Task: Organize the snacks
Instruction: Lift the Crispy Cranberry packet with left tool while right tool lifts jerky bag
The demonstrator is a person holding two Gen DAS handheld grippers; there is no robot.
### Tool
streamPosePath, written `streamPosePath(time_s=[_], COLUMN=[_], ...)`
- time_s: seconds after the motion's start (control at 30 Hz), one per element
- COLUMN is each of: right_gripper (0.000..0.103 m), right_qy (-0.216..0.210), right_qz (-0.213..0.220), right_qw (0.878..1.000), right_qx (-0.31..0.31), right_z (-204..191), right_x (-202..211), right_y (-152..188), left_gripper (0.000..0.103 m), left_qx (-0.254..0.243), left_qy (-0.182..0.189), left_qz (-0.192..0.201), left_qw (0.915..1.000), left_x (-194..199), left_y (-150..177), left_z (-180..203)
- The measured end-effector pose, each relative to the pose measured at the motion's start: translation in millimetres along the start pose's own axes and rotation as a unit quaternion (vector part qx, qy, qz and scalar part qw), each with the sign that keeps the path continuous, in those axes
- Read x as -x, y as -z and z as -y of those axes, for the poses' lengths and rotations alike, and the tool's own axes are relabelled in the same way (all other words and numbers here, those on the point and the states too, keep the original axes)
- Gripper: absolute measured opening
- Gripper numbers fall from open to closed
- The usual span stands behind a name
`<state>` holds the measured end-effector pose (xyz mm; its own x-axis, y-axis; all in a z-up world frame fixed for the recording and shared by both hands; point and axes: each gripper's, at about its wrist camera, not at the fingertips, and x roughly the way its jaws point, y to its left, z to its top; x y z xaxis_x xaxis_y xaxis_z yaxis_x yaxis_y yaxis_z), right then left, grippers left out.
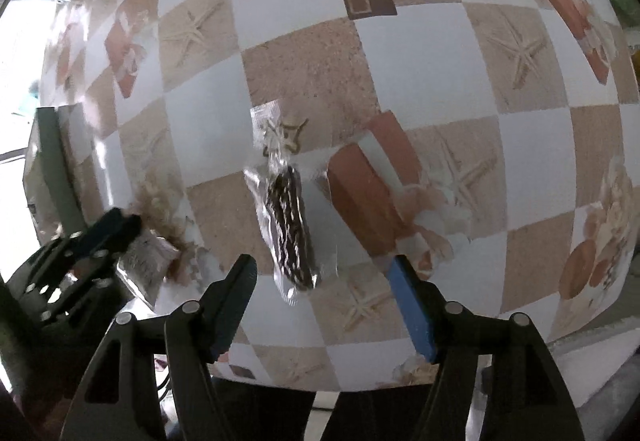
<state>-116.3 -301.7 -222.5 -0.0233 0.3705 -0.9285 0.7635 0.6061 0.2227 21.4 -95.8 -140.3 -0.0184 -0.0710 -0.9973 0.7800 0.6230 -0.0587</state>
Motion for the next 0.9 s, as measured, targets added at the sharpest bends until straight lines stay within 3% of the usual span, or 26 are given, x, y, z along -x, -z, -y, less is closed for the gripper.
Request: streamPosePath(time_s=[0.07,0.13,0.3,0.47,0.6,0.73,0.8,0.83,0.87,0.9], right_gripper=[0.07,0.07,0.07,0.07,0.07,0.07,0.068,0.06,0.054,0.039], right_qy=[0.002,0.011,0.019,0.02,0.03,0.062,0.084,0.095,0.106,0.106], right_qz=[-0.002,-0.003,-0.006,-0.006,-0.009,-0.004,-0.004,-0.001,0.004,0.012], right_qw=[1.0,1.0,1.0,0.999,0.999,0.996,0.993,0.991,0.989,0.988], right_qx=[0.001,0.008,0.019,0.025,0.039,0.064,0.088,0.097,0.105,0.111], right_z=[-2.2,-10.4,-18.3,-41.0,-54.2,-77.1,-89.7,-94.3,-97.8,-101.2], right_x=[-2.6,-7.9,-12.1,-19.0,-21.2,-25.9,-29.6,-31.0,-32.7,-30.5], right_y=[-3.6,-8.1,-9.1,-5.7,-2.0,-0.2,1.8,3.6,4.7,6.4], left_gripper=[0.079,0.079,0.08,0.081,0.081,0.082,0.074,0.069,0.054,0.047], left_qx=[0.002,-0.01,-0.05,-0.112,-0.113,-0.108,-0.094,-0.088,-0.085,-0.085], left_qy=[-0.011,-0.019,-0.002,-0.014,-0.023,-0.056,-0.049,-0.041,-0.042,-0.044], left_qz=[0.027,0.037,0.01,-0.004,-0.025,-0.059,-0.055,-0.057,-0.051,-0.049], left_qw=[0.9996,0.9991,0.9987,0.9936,0.993,0.9909,0.9929,0.9937,0.9942,0.9942], left_x=[11.6,18.3,17.6,7.1,-9.1,-32.8,-32.3,-33.4,-31.1,-28.2], left_y=[1.9,3.4,17.1,39.6,44.7,45.4,43.9,45.9,48.2,50.2], left_z=[-9.2,-13.6,-7.9,29.0,40.2,50.4,47.4,48.4,49.1,48.1])
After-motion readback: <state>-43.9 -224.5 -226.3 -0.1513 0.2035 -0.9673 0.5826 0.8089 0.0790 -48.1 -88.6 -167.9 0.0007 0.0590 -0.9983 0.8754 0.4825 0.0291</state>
